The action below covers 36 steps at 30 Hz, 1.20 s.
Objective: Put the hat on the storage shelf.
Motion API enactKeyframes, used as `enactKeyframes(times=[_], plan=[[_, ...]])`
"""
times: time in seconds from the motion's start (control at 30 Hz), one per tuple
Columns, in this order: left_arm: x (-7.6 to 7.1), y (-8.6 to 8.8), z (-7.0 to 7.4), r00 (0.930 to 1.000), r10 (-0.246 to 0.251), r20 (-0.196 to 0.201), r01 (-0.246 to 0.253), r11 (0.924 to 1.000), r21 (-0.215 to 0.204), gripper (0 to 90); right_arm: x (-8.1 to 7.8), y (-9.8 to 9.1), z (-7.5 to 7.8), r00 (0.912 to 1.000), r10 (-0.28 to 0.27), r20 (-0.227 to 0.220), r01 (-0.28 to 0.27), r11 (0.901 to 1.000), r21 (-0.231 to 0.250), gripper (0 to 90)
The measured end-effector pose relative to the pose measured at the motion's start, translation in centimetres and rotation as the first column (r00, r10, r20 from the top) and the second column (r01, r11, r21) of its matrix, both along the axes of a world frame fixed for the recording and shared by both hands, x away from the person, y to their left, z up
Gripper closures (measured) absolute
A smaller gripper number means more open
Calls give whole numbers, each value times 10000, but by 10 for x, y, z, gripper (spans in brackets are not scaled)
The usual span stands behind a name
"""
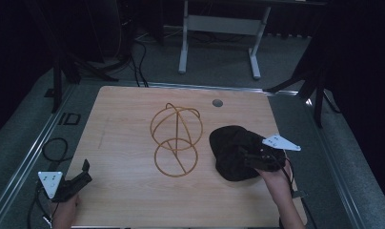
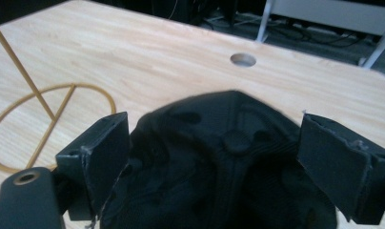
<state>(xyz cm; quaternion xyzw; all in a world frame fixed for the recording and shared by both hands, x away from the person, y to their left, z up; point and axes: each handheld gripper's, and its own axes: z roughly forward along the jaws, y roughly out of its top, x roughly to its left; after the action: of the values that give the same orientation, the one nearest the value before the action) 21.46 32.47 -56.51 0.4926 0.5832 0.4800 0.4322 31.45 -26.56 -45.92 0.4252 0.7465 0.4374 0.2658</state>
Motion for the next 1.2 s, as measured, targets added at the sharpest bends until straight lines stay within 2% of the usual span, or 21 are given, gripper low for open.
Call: enactKeyframes(times=[0.13, 0.2, 0.27, 0.43, 0.53, 0.7, 0.8, 0.87, 0.93, 1.03, 1.13, 1.2], plan=[[0, 0, 0, 10000, 3, 2, -3, 10000, 1, 6, 2, 2, -9, 9994, -352, -67, 351, 9993, -115, 113], [0, 0, 0, 10000, -1, -3, 1, 10000, 5, 6, 2, 2, -12, 9987, -488, -125, 486, 9987, -180, 147], [0, 0, 0, 10000, -10, -5, 10, 10000, 19, 6, 1, 1, -16, 9968, -788, -112, 786, 9968, -163, 231], [0, 0, 0, 10000, -3, -12, 3, 10000, 22, 6, 3, 2, -27, 9937, -949, -589, 923, 9947, -448, 417], [0, 0, 0, 10000, -7, -15, 7, 10000, 24, 6, 4, 3, -32, 9919, -1054, -705, 1008, 9927, -656, 508], [0, 0, 0, 10000, -2, -17, 3, 10000, 25, 6, 5, 2, -36, 9878, -1229, -952, 1173, 9912, -618, 593], [0, 0, 0, 10000, 1, -26, -1, 10000, 28, 6, 7, 4, -41, 9872, -1198, -1049, 1115, 9904, -821, 632], [0, 0, 0, 10000, 13, -26, -13, 10000, 25, 6, 9, 4, -45, 9862, -1185, -1160, 1097, 9908, -793, 652], [0, 0, 0, 10000, 8, -28, -8, 10000, 23, 6, 10, 4, -48, 9858, -1219, -1157, 1132, 9905, -785, 675], [0, 0, 0, 10000, 17, -27, -17, 10000, 16, 6, 11, 5, -50, 9863, -1258, -1065, 1173, 9896, -830, 757], [0, 0, 0, 10000, 18, -27, -18, 10000, 14, 6, 12, 5, -49, 9863, -1306, -1010, 1225, 9891, -823, 837], [0, 0, 0, 10000, 18, -26, -18, 10000, 11, 6, 12, 5, -47, 9856, -1371, -987, 1306, 9890, -700, 860]])
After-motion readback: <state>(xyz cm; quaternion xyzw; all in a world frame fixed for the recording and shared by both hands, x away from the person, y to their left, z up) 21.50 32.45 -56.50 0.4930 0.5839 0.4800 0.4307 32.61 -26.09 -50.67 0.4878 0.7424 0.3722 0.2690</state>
